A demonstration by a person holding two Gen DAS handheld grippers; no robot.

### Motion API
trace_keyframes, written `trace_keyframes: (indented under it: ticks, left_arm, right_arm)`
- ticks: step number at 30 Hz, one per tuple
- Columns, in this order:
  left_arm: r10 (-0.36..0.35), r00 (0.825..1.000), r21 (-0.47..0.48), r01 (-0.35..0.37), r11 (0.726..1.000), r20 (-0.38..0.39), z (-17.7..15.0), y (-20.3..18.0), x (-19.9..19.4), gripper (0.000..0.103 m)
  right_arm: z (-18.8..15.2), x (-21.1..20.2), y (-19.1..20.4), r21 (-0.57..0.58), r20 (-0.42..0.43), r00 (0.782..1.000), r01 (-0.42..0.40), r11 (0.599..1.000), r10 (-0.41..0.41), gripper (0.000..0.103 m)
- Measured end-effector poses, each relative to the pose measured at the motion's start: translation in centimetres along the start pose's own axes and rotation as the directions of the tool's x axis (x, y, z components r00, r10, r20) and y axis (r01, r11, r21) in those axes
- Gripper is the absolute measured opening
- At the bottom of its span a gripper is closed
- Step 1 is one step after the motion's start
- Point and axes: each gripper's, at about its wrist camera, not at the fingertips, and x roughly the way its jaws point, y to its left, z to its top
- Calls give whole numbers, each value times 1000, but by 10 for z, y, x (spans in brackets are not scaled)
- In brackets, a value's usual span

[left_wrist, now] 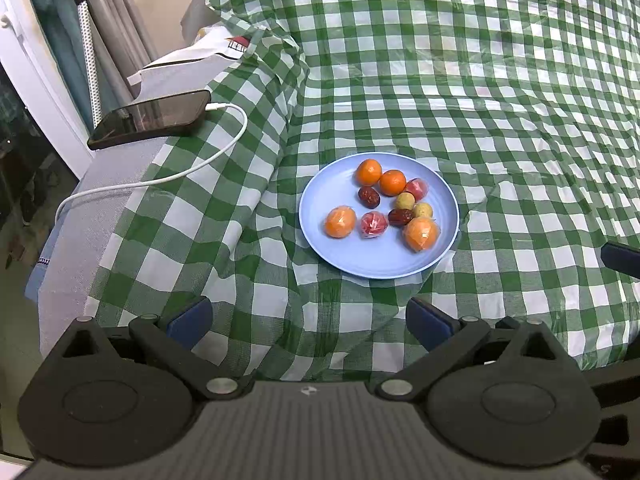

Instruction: Organize fruits

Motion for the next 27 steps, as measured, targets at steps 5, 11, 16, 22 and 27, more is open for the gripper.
trace_keyframes:
  ticks: [5,11,16,22,27]
  left_arm:
    - [0,1000,-1,0,1000,-1,0,0,0,103]
    - [-1,1000,0,1,1000,-1,0,1,0,103]
    - [0,1000,1,0,1000,-2,1,2,0,103]
    - [2,1000,3,-2,1000,-4,1,2,0,103]
    - [4,1000,-7,-4,1000,-12,1,4,2,103]
  right_arm:
    - [0,0,0,-2,0,1000,0,1000,0,102]
    - [0,0,0,-3,2,1000,1,1000,-1,102]
    - [2,0,-1,-5,3,1000,2,1000,-2,102]
    - [2,1,0,-5,3,1000,3,1000,-3,102]
    - [2,1,0,-6,5,1000,1,1000,-1,102]
